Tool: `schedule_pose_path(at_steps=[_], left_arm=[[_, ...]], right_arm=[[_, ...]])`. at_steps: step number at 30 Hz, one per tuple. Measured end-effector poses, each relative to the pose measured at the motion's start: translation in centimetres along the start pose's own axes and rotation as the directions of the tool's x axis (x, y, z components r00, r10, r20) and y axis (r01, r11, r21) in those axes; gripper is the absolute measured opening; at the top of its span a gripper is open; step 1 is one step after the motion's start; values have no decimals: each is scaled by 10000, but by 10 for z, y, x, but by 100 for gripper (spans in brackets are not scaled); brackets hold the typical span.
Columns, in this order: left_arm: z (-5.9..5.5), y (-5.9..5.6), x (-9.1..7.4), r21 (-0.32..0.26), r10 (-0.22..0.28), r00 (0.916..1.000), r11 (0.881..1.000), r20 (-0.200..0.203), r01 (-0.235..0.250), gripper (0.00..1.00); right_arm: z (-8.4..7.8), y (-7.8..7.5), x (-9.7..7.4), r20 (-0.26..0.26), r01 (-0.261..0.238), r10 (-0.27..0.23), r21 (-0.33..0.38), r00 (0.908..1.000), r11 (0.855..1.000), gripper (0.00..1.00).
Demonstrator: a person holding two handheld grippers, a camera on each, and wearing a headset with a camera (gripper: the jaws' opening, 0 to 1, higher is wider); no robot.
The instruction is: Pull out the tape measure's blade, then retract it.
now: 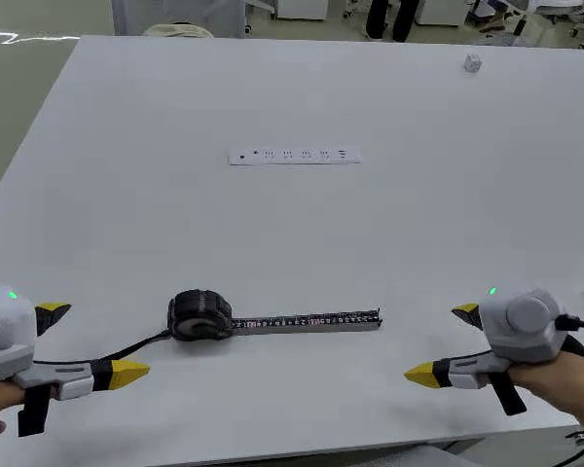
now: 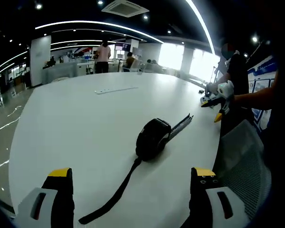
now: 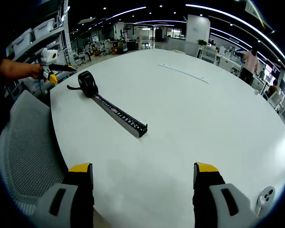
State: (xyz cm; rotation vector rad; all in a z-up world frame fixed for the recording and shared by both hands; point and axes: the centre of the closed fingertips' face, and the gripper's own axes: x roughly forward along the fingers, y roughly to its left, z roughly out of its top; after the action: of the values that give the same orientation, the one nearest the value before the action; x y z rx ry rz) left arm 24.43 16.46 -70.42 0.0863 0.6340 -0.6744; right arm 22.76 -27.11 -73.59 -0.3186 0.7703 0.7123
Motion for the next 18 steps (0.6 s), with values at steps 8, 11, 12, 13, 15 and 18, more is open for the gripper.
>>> schedule_pose_path(at_steps=[8,11,12,13,15,18], left_arm=[[-2,2,-21,-439,389,9981,9984,474,-368,100],[-10,2,-25,-390,449,9983,9983,379,-434,100],[-12,3,-26,-398,484,9981,9981,369,-470,100],[-14,3,-27,-436,525,9980,9977,358,-510,100],[-18,5,-31,-411,712,9970,9967,308,-699,100],[-18,5,-35,-574,775,9959,9955,458,-748,100]], right_arm=[[-8,18,-17,512,245,-253,172,9984,9996,99],[-14,19,-25,433,359,-369,228,9984,9991,100],[-12,16,-29,655,518,-542,387,9964,9979,100],[-12,15,-32,693,556,-587,456,9959,9974,100],[-16,15,-39,637,493,-536,673,9965,9965,100],[-16,13,-45,758,685,-737,688,9944,9953,100]])
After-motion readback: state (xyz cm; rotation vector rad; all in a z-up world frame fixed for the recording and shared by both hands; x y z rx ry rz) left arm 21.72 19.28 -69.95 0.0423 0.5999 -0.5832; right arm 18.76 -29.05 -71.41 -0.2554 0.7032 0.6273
